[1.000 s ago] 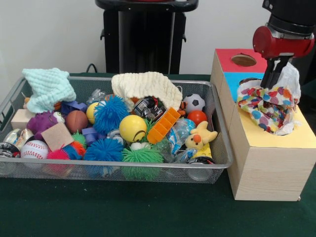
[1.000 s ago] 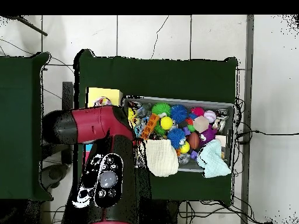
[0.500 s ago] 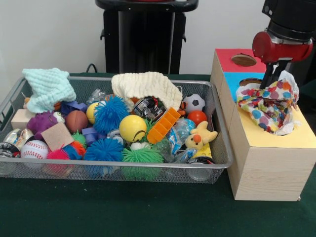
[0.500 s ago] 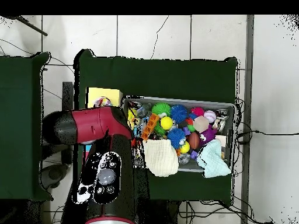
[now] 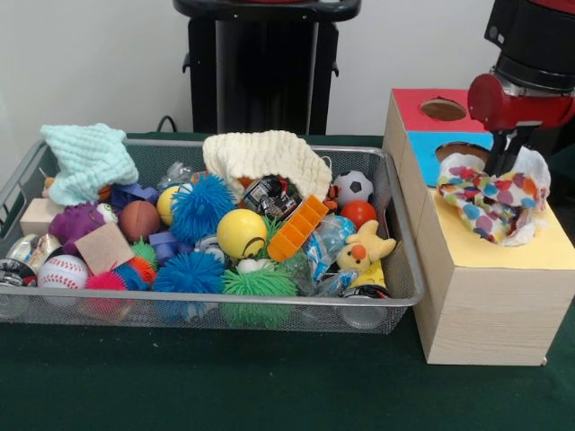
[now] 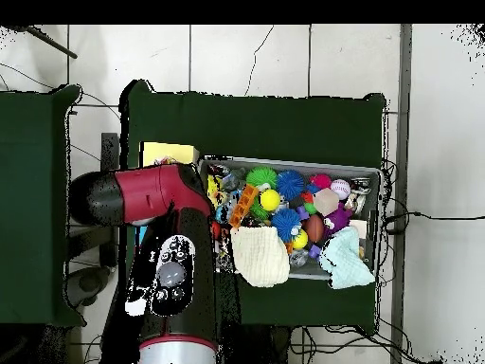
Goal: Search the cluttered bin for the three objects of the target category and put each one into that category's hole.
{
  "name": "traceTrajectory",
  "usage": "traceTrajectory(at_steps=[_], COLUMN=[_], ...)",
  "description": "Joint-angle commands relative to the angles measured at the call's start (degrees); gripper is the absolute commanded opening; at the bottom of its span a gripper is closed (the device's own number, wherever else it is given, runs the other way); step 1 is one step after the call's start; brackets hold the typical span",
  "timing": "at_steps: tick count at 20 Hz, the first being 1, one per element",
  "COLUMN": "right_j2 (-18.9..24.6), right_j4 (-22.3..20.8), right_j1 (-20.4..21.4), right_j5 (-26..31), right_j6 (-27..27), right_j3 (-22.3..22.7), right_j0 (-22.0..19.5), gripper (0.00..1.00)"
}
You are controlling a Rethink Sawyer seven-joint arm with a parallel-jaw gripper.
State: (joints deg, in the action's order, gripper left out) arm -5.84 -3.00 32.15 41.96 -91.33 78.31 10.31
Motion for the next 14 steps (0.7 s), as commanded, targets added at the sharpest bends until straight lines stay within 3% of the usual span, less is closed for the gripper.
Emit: traceTrajectory(at_steps=[1, 8, 14], right_j2=[4.52, 4.51, 3.69], right_j4=[0.27, 0.69, -2.04], right_j1=[-3.28, -6.34, -9.81], right_j5=[3.85, 6.52, 5.01], right_j6=[-5.38, -5.83, -3.12], right_j3=[-5.91, -12.34, -12.15], right_j0=[-0.86, -0.78, -1.32], gripper=[0.0, 0.0, 0.0])
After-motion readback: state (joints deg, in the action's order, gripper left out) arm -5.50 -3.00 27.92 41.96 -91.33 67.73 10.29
